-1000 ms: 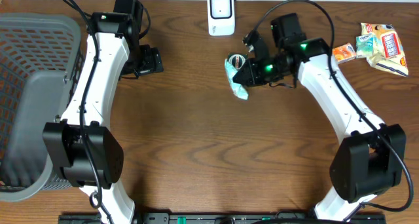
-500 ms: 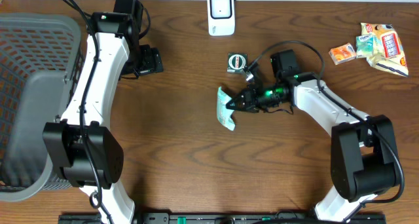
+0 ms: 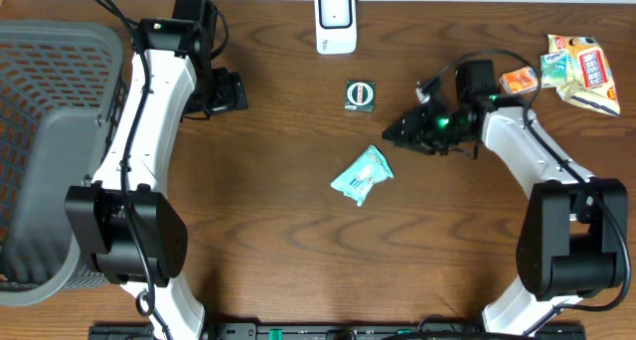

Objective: Scan the item barcode

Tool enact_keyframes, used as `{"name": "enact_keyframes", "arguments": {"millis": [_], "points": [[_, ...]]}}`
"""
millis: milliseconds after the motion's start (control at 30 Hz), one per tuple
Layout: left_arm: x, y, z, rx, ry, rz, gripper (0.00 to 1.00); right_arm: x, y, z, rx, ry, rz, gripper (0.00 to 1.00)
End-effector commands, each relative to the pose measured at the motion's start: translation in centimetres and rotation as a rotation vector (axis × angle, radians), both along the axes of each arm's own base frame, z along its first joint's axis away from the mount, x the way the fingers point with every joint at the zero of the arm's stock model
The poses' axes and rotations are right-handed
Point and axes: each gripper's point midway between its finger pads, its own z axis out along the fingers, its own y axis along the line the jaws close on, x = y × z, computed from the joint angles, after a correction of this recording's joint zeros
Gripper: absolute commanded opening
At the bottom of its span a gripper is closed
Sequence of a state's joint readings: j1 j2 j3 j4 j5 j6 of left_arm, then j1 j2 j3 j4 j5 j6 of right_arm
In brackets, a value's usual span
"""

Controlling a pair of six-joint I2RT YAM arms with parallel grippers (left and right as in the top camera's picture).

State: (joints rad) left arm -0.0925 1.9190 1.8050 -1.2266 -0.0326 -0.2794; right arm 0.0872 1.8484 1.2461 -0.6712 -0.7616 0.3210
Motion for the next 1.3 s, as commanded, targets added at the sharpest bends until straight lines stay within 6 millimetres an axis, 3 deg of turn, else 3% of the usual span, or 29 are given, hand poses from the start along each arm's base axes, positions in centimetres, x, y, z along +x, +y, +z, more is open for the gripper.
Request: {"name": "enact_keyframes", "arguments": {"millis": [0, 200, 367, 533, 633, 1033, 1267], "points": [[-0.3, 0.4, -0.2, 0.017, 0.011, -0.012, 0.98, 0.3, 0.9, 1.1, -0.010, -0.052, 0.049, 0.40], [-0.3, 0.4, -0.2, 0.016, 0.011, -0.012, 0.98, -1.5, 2.1, -0.9, -0.163, -0.018, 0.099, 0.46], [-0.3, 0.4, -0.2, 0.017, 0.011, -0.012, 0.98, -3.7, 2.2, -3.2, -0.414, 0.022, 0.127, 0.52], [-0.3, 0.4, -0.2, 0.016, 0.011, -0.012, 0.98, -5.7, 3.0, -3.8, -0.512, 0.068, 0.137, 0.38], [-0.3, 0.4, -0.2, 0.017, 0.011, -0.012, 0.98, -6.3, 3.8, -3.9, -0.515, 0.063, 0.165, 0.36], [-0.3, 0.4, -0.2, 0.017, 0.011, -0.012, 0.98, -6.8, 2.7, -5.5, -0.611, 0.054, 0.155, 0.30], [-0.3, 0.4, -0.2, 0.017, 0.011, -0.012, 0.98, -4.7, 3.4, -5.4, -0.582, -0.037, 0.133, 0.38]]}}
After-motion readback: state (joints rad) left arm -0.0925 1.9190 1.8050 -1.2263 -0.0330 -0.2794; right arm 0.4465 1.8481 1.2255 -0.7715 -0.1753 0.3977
